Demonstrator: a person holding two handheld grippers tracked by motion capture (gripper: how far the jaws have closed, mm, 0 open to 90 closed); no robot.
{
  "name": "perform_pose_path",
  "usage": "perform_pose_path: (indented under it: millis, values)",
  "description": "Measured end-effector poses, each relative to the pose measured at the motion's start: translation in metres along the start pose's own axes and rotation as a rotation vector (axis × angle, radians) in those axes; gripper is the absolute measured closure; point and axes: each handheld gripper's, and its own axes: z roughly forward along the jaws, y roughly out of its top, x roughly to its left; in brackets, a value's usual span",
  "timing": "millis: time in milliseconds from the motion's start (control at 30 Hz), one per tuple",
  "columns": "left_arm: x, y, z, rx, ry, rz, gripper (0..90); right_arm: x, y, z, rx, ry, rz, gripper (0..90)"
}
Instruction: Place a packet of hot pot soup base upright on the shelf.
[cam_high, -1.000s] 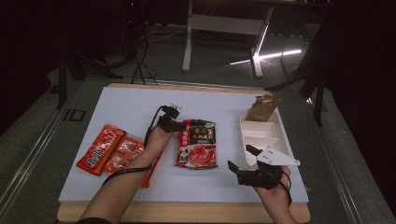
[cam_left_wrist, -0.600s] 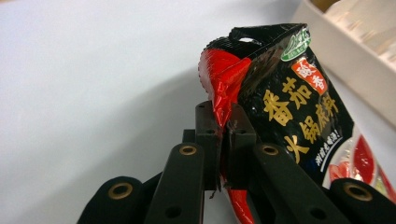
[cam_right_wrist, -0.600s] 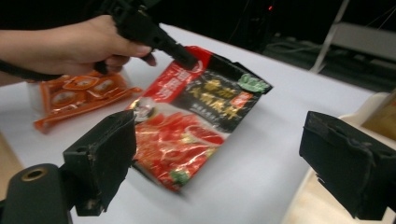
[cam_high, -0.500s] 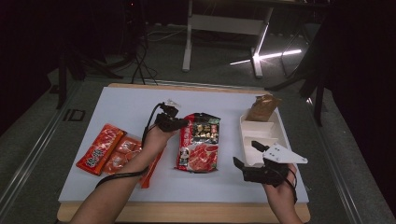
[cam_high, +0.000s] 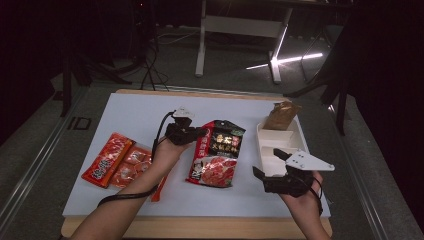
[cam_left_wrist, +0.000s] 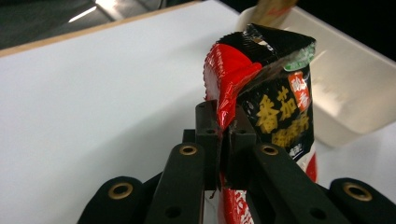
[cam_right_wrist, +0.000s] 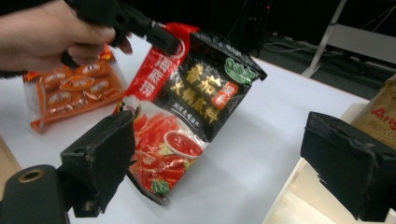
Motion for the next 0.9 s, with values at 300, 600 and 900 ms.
perform_pose_path:
  millis: [300,600,900]
  values:
    - [-0.012,-0.006,-0.015,-0.062,-0.03,0.02,87.1,-0.006,0.0,0.004,0.001,0.001,0.038,14.0]
    - [-0.03,-0.005,-0.025,-0.114,-0.071,0.085,87.1,-0.009,0.002,0.006,0.005,-0.002,0.031,21.9]
    - [-0.039,0.0,-0.036,-0.212,-0.142,0.097,87.1,-0.011,0.005,0.011,0.002,0.004,0.032,22.5]
